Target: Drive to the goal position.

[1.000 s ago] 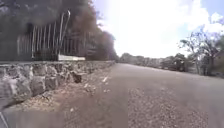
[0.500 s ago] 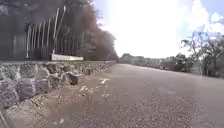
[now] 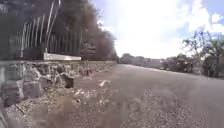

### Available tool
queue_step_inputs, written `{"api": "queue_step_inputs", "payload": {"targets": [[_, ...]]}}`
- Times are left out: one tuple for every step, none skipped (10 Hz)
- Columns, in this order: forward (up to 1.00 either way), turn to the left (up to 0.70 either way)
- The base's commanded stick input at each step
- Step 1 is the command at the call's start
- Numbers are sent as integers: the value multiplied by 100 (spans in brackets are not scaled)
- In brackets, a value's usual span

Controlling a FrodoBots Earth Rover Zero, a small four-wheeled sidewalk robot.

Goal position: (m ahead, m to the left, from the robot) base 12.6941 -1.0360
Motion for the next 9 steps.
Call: {"api": "queue_step_inputs", "payload": {"targets": [[50, 0], [50, 0], [50, 0], [50, 0], [50, 0], [50, 0], [50, 0], [50, 0], [50, 0]]}}
